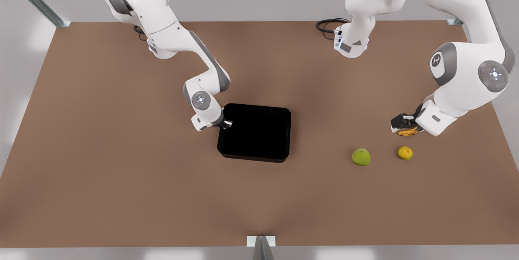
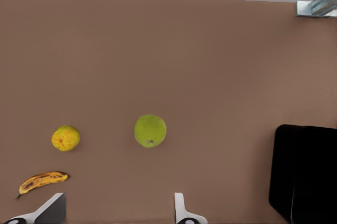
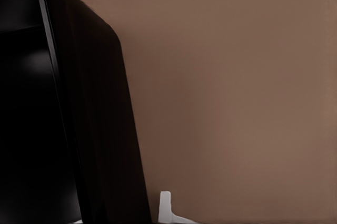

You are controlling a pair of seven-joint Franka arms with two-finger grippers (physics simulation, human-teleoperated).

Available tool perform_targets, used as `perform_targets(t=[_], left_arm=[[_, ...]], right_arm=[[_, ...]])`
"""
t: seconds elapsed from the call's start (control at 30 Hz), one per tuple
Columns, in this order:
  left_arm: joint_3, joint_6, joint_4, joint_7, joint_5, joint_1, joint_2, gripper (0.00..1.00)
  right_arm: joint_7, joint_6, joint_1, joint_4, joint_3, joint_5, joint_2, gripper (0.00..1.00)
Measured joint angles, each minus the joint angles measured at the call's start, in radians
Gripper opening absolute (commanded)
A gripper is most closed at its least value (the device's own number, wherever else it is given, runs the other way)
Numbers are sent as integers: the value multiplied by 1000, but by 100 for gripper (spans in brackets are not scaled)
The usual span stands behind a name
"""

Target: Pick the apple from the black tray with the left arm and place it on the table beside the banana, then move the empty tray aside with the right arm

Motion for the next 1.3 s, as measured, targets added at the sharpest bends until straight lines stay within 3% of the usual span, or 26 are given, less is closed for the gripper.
perform_targets(t=[0.07,0.23,0.57,0.7,0.9,1.17,1.3], left_arm=[[-2,1,0,10,0,-1,-1,100],[-2,2,2,32,1,2,-4,100],[-2,6,2,61,-2,2,-2,100],[-2,6,2,69,-3,2,-3,100],[-2,8,2,78,-4,1,2,100],[-2,9,7,86,-4,2,2,100],[-2,8,13,89,-4,2,3,100]], right_arm=[[-6,0,-3,-5,1,0,-2,26],[-25,-2,-9,-7,1,2,-28,19],[-106,-95,-136,-11,-3,4,-220,18],[-205,-182,-174,-1,-86,-23,-286,17],[-418,-314,-197,90,-305,-127,-320,15],[-736,-387,-415,201,-327,-271,-295,15],[-870,-400,-436,209,-322,-280,-240,15]])
